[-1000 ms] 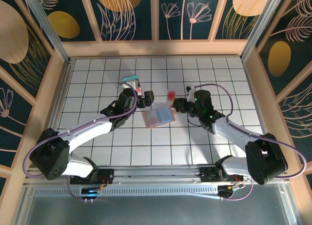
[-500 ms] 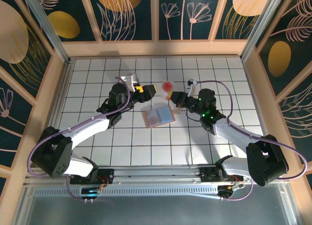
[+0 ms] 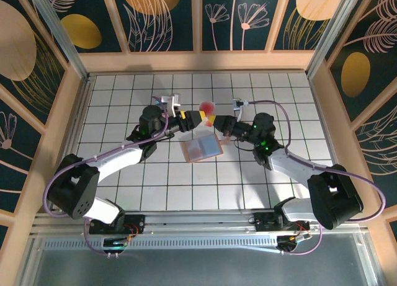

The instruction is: Take the credit cards out of the card holder

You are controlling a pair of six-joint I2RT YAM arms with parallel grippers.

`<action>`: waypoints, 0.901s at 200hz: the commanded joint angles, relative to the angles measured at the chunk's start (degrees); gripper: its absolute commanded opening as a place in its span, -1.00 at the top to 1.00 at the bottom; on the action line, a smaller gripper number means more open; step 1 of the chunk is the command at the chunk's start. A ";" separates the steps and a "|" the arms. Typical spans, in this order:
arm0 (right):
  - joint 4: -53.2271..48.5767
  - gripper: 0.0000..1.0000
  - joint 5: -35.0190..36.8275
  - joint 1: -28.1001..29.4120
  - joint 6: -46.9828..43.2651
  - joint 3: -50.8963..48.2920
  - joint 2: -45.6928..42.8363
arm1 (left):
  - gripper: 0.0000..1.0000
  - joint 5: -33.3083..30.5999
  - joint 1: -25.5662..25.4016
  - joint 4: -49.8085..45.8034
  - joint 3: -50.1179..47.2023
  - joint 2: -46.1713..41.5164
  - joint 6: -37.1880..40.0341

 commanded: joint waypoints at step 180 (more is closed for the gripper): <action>-10.59 0.35 3.17 -0.55 -5.72 2.40 -2.11 | 1.00 -0.14 0.23 -17.01 7.52 -3.44 26.40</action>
